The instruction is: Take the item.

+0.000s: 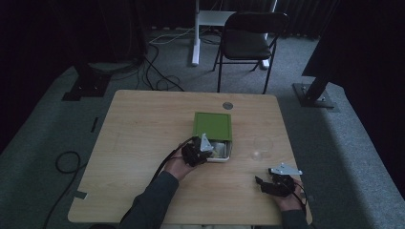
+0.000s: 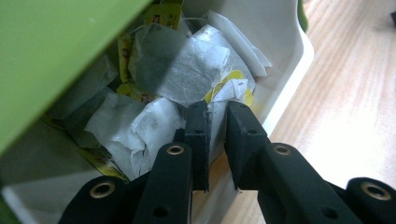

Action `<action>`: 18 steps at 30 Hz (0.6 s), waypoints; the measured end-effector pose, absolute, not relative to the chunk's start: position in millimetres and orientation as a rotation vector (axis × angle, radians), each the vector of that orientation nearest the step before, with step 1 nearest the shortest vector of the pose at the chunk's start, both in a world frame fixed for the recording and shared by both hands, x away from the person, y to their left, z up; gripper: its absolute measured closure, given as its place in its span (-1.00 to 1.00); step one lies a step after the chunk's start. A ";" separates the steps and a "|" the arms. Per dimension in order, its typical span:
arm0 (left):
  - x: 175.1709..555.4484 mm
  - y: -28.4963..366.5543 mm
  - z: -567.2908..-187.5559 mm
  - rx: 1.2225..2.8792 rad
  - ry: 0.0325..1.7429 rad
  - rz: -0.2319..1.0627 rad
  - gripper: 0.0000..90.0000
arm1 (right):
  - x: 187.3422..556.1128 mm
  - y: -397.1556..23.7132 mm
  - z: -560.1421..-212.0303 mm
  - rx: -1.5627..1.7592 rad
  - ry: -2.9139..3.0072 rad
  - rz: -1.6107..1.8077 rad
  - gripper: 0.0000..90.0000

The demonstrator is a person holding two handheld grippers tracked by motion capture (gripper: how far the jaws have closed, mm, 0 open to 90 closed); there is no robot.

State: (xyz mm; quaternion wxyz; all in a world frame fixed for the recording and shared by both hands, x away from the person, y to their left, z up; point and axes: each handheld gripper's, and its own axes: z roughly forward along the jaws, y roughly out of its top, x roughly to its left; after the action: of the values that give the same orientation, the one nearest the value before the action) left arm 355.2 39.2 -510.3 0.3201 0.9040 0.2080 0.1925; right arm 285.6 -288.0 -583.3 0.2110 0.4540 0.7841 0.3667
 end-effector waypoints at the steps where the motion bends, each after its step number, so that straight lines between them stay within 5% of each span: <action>1: 355.2 39.2 -510.3 2.376 0.547 0.506 0.80 | 285.6 -288.0 -583.3 1.262 2.179 1.019 -0.32; 18: 336.1 36.8 -507.6 2.359 0.490 0.502 0.72 | 285.5 -287.8 -583.3 1.263 2.178 1.019 -0.32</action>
State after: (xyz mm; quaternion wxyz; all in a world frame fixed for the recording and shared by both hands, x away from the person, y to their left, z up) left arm 336.1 36.8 -507.6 0.3336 0.9037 0.1877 0.1921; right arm 285.5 -287.8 -583.3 0.2110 0.4544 0.7839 0.3668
